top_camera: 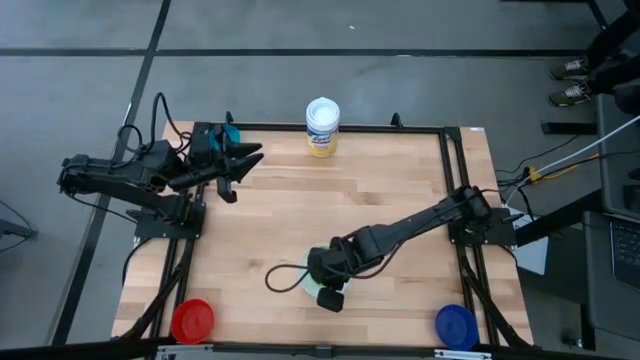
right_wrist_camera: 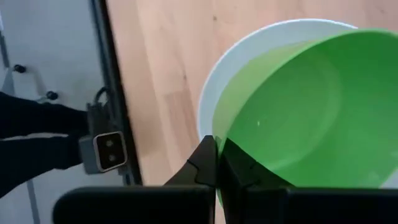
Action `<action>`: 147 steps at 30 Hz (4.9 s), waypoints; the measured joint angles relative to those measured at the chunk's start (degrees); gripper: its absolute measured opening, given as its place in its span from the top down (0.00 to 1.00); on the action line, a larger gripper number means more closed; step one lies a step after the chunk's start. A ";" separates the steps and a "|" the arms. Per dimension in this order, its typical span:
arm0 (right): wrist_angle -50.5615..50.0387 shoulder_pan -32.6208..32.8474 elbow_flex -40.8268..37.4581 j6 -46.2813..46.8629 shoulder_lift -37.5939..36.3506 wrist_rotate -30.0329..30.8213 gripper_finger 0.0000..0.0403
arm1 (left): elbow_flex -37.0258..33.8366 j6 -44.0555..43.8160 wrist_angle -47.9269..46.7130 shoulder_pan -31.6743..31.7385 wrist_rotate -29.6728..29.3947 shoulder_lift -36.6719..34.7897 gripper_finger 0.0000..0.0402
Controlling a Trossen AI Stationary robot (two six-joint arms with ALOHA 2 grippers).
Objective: Nest bowls inside each other
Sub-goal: Stack the green bowl on the top of the white bowl, then stack the blue bowl on the top of the green bowl
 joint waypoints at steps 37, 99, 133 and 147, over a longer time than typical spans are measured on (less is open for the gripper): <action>2.94 -0.85 -0.22 -2.22 6.40 -4.31 0.83 | 0.00 0.07 -2.62 -0.22 1.42 -2.35 0.71; 10.30 39.65 -42.77 84.38 -21.80 -0.56 0.69 | 0.00 -2.87 -9.10 -0.22 12.32 -7.02 0.71; 17.94 31.20 -41.15 60.65 -22.60 24.74 0.99 | 0.00 -4.59 -8.52 -0.19 9.19 -6.39 0.71; 20.36 5.23 -26.77 20.95 -17.54 10.13 1.00 | 0.00 -4.57 -8.50 -0.19 7.85 -3.83 0.71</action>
